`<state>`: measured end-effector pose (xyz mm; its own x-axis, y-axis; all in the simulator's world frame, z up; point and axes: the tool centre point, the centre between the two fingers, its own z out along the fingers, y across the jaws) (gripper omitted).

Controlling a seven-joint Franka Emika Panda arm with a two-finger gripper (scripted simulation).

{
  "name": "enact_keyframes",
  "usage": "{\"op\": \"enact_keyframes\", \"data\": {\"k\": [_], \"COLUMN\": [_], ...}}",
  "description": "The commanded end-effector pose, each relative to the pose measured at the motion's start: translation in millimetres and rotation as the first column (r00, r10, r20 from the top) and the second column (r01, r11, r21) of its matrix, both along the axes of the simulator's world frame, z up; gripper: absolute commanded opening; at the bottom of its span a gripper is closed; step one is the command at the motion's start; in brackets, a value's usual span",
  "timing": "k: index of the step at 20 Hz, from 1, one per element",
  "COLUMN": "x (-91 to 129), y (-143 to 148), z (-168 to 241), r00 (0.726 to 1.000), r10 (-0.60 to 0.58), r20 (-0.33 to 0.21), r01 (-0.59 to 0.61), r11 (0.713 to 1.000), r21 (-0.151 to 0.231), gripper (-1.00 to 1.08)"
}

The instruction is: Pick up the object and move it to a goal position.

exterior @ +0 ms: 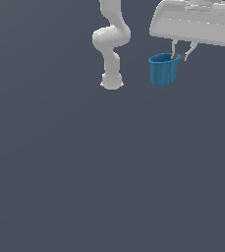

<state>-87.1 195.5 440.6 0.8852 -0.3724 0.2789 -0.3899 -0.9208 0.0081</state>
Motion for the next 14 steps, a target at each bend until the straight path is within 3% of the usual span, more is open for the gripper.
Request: {"op": "enact_keyframes", "data": {"k": [1, 14], "x": [0, 1], "y": [5, 14], "z": [17, 48], "r00": [1.0, 1.0], "r10": [0.0, -0.001], "r20": [0.001, 0.002], "r01": [0.0, 0.001], "r11": [1.0, 1.0], "r21": [0.001, -0.002], "gripper": [-1.0, -1.0]}}
